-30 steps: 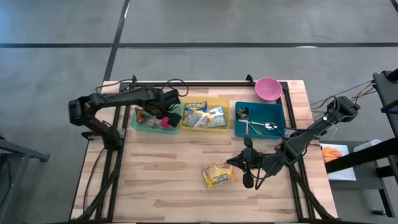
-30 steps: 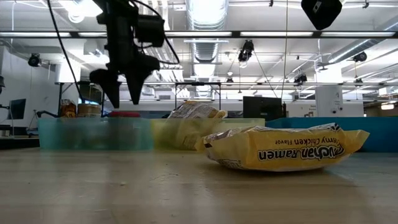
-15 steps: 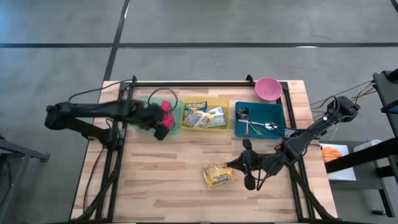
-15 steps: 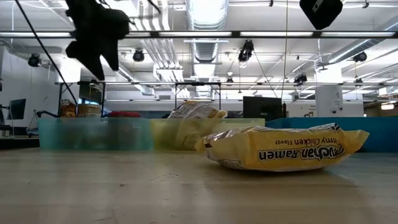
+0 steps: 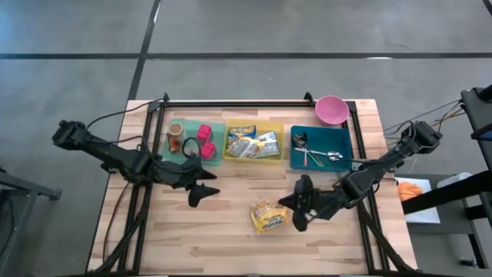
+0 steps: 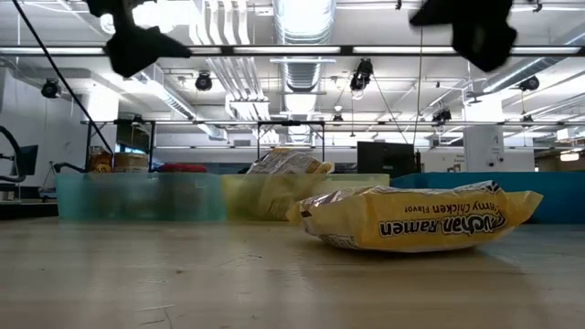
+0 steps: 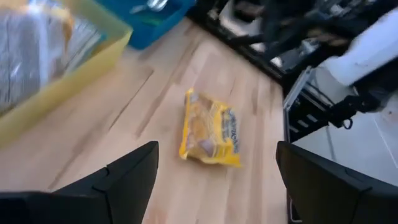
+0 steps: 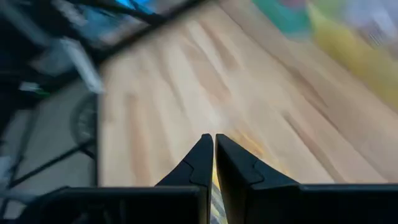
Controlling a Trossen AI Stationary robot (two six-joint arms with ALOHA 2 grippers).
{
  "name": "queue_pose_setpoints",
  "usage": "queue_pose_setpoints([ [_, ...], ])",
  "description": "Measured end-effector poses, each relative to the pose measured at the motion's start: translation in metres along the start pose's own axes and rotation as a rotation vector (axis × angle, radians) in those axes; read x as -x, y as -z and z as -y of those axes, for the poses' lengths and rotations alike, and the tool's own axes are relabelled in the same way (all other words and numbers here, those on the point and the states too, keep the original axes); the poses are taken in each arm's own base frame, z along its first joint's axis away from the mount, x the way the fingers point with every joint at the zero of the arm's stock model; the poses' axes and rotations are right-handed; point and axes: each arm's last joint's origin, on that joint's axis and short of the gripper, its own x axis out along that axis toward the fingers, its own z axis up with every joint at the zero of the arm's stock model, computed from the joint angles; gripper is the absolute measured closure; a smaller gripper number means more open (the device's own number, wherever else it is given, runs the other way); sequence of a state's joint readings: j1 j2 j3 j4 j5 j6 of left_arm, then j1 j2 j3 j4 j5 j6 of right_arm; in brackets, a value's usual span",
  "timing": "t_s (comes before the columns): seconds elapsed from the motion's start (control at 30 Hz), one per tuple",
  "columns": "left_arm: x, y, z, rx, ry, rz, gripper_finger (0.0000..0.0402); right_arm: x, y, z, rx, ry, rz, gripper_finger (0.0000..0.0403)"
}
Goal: Pick & Place Food Item
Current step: Put the yellow noodle pack into the yellow bin
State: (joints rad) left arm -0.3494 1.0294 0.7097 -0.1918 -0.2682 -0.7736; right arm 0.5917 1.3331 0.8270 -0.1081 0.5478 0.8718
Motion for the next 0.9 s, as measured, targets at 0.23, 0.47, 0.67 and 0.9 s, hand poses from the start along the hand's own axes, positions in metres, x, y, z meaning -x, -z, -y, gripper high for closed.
queue_pose_setpoints([
  [0.23,0.003,-0.004,0.001,-0.072,0.014,0.029,0.0069,-0.010,0.025,0.017,-0.217,0.241,-0.223,0.0385],
  [0.47,0.011,-0.006,0.002,-0.133,0.030,0.040,0.0069,-0.019,0.035,0.020,-0.368,0.314,-0.215,0.0385],
  [0.67,0.011,-0.006,0.002,-0.163,0.029,0.039,0.0069,-0.017,0.033,0.022,-0.404,0.315,-0.215,0.0376],
  [0.9,0.014,-0.010,0.004,-0.184,0.041,0.055,0.0069,-0.020,0.035,0.023,-0.418,0.326,-0.216,0.0274],
])
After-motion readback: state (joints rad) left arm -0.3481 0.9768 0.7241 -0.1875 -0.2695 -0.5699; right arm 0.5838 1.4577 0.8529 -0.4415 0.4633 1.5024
